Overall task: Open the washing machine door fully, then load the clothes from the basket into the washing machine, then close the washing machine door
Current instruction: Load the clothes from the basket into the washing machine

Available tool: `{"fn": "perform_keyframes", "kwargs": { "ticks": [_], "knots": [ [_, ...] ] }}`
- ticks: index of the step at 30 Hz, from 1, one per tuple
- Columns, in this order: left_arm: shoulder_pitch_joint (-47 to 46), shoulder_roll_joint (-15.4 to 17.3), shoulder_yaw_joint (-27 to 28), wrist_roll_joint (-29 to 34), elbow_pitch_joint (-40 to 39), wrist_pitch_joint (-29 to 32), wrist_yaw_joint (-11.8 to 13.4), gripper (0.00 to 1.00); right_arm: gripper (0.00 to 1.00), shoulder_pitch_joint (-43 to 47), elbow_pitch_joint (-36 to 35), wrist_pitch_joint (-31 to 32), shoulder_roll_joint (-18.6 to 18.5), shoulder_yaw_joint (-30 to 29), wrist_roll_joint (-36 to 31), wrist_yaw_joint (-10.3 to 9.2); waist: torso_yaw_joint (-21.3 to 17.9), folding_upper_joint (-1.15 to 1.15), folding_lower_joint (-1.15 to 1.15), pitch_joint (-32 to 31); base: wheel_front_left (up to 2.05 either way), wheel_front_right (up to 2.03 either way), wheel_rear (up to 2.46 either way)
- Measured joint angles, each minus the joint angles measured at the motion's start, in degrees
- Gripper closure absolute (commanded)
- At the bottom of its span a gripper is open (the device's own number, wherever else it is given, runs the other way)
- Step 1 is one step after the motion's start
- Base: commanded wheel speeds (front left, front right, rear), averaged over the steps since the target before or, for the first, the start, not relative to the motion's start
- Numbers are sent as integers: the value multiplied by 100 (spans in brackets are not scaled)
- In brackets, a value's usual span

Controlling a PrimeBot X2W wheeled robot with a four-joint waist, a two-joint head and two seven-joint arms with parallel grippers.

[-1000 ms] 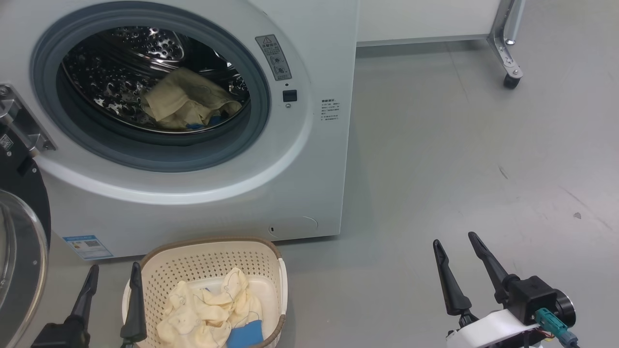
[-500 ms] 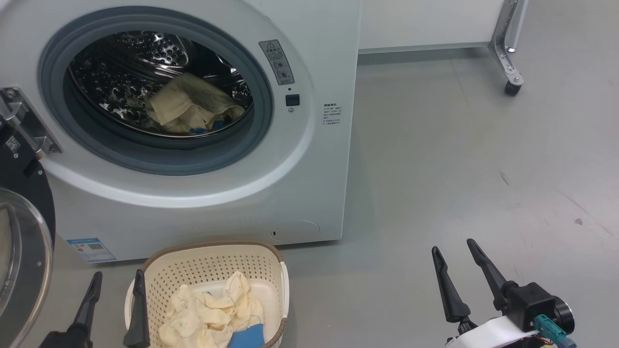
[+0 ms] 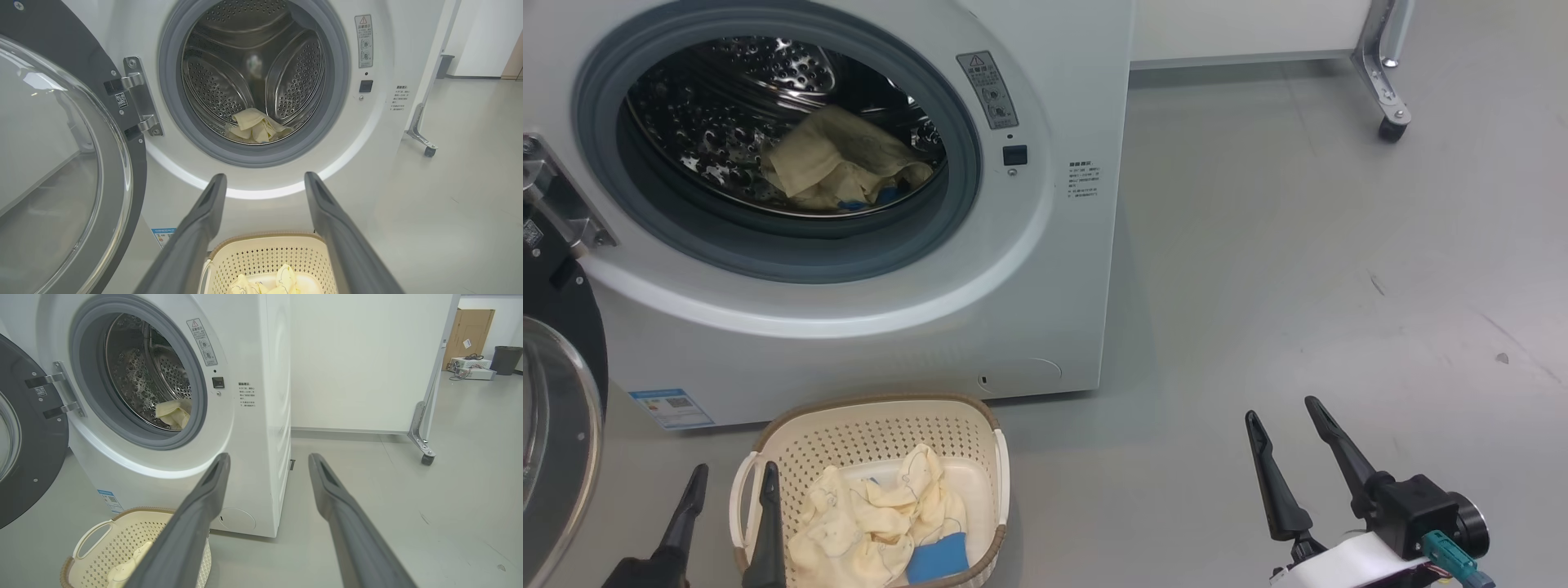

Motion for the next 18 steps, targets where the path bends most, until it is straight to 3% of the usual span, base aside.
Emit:
{"fn": "perform_keyframes", "kwargs": {
  "ticks": [12, 18],
  "knots": [
    [-92, -11, -343, 15, 491, 394, -38, 0, 0, -186, -294, 0, 1, 37, -14, 52, -99, 0, 0, 603, 0, 0, 0],
    [-603, 24, -470, 172, 972, 608, -62, 0, 0, -405, -438, 0, 10, 41, -42, 53, -214, 0, 0, 1005, 0, 0, 0]
  ]
}}
